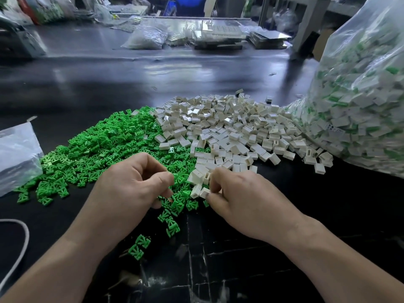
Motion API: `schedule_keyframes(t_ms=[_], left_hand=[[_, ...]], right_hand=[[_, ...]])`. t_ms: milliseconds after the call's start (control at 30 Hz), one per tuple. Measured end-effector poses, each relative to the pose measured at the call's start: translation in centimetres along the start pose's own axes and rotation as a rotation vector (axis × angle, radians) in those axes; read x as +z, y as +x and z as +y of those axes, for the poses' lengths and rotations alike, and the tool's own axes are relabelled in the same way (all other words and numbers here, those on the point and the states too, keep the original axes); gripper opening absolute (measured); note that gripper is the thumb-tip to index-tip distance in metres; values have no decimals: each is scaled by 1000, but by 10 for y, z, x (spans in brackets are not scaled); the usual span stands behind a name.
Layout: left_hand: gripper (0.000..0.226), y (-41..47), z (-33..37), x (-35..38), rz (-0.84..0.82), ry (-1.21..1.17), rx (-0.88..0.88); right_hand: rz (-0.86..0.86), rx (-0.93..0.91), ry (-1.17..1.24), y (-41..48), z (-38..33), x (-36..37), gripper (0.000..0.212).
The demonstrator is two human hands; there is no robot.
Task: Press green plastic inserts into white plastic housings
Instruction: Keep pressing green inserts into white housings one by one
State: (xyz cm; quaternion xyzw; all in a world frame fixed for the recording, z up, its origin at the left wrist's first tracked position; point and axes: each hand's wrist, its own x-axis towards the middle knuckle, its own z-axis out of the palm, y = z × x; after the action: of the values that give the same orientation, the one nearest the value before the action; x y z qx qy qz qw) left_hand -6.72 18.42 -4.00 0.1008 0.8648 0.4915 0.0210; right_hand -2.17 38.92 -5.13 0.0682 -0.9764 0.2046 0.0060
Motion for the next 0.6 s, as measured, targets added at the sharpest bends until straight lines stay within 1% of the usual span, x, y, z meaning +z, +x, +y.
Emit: schedule_keyframes(t_ms=[67, 133, 200, 333, 433, 467, 533, 600], left_hand=[[7, -1, 1, 4, -11, -124, -52], [5, -1, 3, 7, -37, -208, -67], [9, -2, 4, 10, -72, -267, -71], [19, -5, 4, 16, -136, -284, -65], [23, -6, 5, 16, -147, -292, -48], [22, -5, 5, 15, -135, -304, -41], [18, -2, 4, 8, -88, -346, -32], [12, 2, 2, 1, -26, -435, -50]], right_hand=[[-8, 49, 56, 1, 1, -3, 11], [-16, 83, 85, 2, 3, -5, 7], [-10, 100, 98, 2, 3, -6, 4], [-32, 103, 97, 2, 2, -6, 17], [-28, 99, 110, 2, 3, -6, 16], [-8, 110, 165, 2, 3, -7, 14], [43, 130, 361, 1, 5, -10, 10], [61, 124, 587, 0, 6, -13, 14]])
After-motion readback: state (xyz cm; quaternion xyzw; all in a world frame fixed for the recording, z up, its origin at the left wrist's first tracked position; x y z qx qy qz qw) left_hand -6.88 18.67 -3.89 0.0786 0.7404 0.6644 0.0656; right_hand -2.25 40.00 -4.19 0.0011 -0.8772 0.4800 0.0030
